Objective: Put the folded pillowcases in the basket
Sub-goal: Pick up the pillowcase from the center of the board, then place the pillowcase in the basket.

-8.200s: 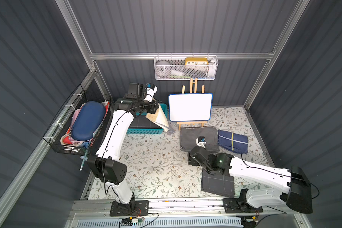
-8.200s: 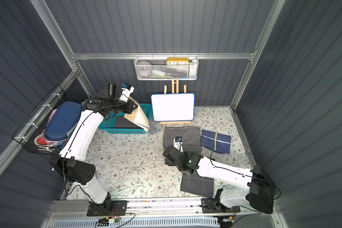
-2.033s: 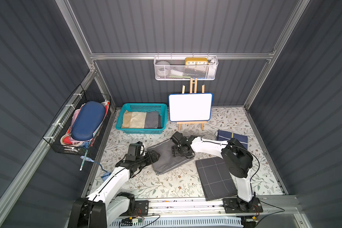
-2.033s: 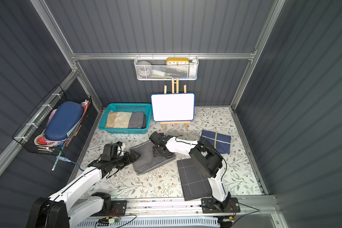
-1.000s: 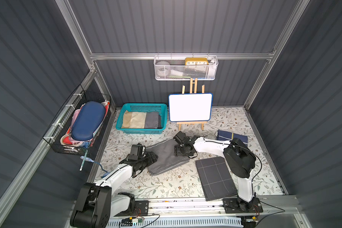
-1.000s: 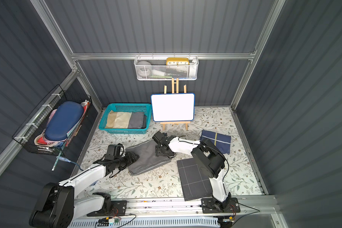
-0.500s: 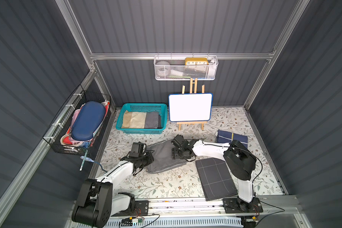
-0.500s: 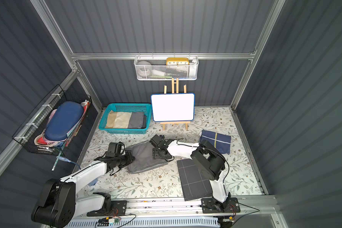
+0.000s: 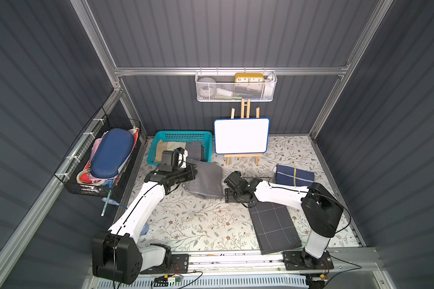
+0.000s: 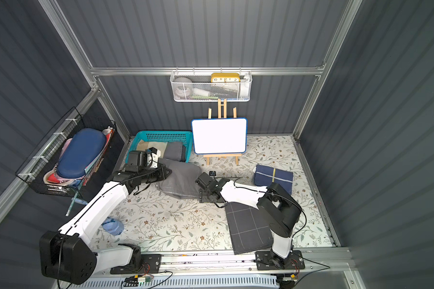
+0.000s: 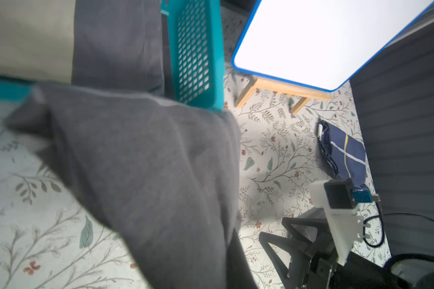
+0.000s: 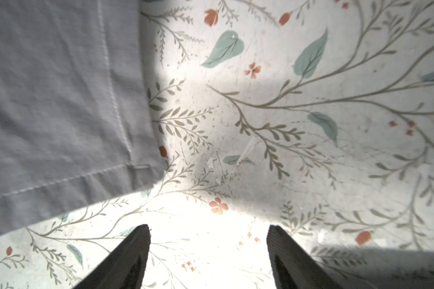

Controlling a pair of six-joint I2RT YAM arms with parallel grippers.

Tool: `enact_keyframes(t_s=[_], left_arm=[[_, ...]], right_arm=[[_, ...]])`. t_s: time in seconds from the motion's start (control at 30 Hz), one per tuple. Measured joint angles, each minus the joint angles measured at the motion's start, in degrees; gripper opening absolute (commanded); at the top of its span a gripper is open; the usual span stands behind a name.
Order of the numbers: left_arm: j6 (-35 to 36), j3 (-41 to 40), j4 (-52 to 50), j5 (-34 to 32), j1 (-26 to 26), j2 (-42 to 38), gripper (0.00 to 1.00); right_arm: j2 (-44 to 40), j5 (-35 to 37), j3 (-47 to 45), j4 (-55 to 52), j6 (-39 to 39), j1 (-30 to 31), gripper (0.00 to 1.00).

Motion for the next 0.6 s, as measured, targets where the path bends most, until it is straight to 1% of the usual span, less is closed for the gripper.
enact_keyframes(t_s=[0.27,0.4,0.6], left_arm=[[8.6,13.8,-9.6,0.6,0.0,3.9,0.0],[14.6,18.4,-10.3,-0.1,0.0,4.4,0.0],[25.7,25.6,-10.1,-3.6,0.0,5.6,0.0]], right_arm=[[-2.1,1.1,-1.4,-0.5,0.1,0.0,0.79],[-4.0,1.2,-1.5,-1.9,0.0,0.0,0.79],[-9.2,1.7,-4.4,-2.5,0.0,0.0,0.79]])
